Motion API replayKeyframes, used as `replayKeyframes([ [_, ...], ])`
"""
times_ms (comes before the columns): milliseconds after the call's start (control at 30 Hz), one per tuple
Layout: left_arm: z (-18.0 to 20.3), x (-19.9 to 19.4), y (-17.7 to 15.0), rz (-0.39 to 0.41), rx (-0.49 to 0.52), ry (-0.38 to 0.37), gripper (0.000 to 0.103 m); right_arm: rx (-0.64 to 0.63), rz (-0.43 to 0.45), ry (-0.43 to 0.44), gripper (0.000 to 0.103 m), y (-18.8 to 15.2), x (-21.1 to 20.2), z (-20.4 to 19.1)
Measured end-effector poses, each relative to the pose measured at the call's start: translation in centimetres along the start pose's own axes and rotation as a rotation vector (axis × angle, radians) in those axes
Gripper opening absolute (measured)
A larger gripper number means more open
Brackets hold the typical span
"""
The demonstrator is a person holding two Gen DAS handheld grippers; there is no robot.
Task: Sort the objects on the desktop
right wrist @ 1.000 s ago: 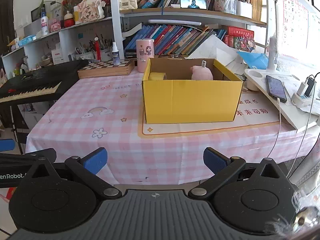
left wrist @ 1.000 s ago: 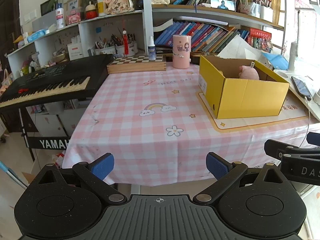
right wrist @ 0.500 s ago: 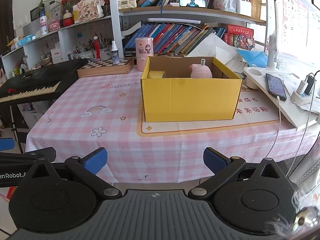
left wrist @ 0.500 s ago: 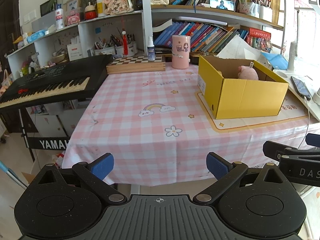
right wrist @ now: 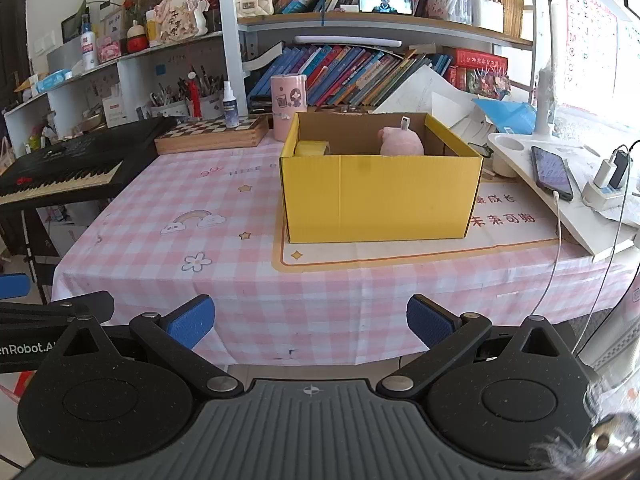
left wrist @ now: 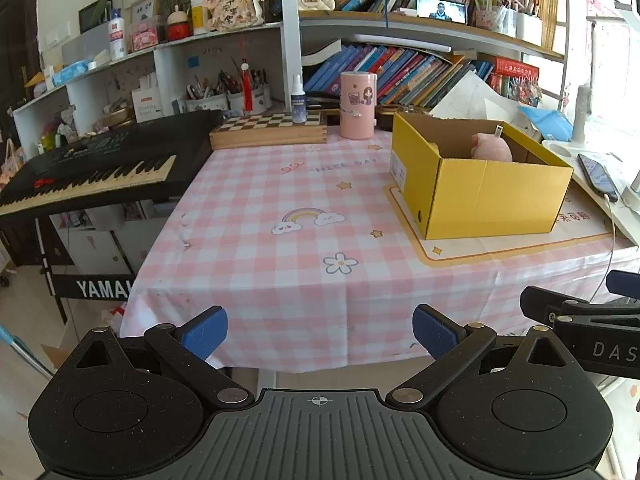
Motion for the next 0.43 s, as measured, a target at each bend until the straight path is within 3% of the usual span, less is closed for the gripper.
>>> replayKeyframes([
  [433,0.21,0.19,-0.01,-0.007,0.004,0.012,0.101,0.004,-0.022,0.020,0.103,-0.48,0.28,0.43],
])
Point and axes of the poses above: each gripper's, at about its wrist camera, not at the fingertips, and x roughly the way its jaws point, z to its right, y to its top, the point moved 3 cm from there along x, roughly the way its jaws point, and after that the axes turned 15 degrees about -z, right-handed, at the moved point
